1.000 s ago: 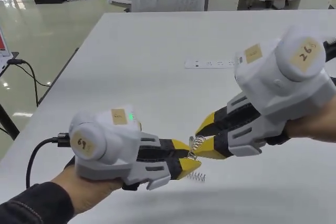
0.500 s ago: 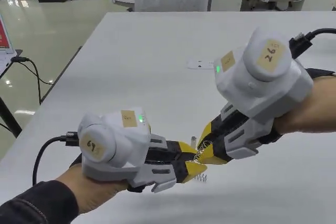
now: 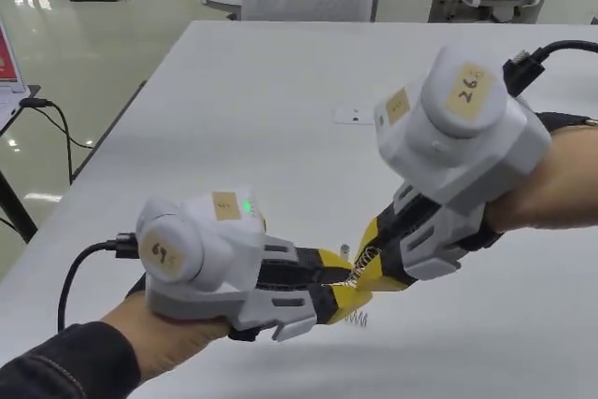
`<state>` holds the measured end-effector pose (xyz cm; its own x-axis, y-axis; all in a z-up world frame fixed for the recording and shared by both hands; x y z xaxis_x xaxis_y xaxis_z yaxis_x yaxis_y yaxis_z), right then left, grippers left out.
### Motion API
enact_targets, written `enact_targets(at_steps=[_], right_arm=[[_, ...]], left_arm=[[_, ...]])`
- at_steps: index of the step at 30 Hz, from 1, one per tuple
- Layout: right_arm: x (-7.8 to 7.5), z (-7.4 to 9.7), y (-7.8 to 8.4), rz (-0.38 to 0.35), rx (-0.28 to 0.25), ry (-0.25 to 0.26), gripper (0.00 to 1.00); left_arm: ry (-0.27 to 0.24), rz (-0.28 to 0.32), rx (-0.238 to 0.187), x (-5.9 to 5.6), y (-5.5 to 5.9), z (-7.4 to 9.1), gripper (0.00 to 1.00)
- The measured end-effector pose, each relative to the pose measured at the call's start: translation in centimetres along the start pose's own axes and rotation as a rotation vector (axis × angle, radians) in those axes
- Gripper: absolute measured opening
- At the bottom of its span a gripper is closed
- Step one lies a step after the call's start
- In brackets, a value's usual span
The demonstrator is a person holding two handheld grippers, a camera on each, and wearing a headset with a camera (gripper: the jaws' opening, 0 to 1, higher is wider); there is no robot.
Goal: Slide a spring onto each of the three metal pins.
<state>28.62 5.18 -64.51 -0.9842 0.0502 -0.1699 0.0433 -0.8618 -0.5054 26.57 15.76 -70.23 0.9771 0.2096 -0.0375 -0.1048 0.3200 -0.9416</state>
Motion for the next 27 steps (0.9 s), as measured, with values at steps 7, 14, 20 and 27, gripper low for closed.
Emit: enact_targets(at_steps=[7,14,20,27], right_arm=[[-0.9,0.7,0.5,-0.008,0.016,0.026,0.08],[-1.9,1.3,1.5,-0.017,0.045,0.055,0.08],[-2.5,1.5,2.2,-0.026,0.065,0.073,0.08],[-3.5,1.7,3.1,-0.040,0.089,0.088,0.08]], left_arm=[[-0.037,0.053,0.001,0.6,0.4,1.2,0.21],[-0.057,0.082,0.004,0.7,0.6,2.9,0.33],[-0.104,0.110,0.013,0.8,1.2,4.8,0.40],[-0.175,0.144,-0.011,0.2,1.7,7.2,0.46]])
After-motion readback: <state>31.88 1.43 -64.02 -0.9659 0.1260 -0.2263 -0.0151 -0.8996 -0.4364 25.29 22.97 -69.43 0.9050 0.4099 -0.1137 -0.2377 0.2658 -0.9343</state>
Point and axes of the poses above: the centre of the closed fingertips' face, and the gripper's own axes: z roughly backward along the fingers, x roughly to its left, y roughly out of its underside, the point moved 9 cm from there along z, roughly backward along the fingers, and after that the axes turned 9 degrees about y, right-handed, at the moved point
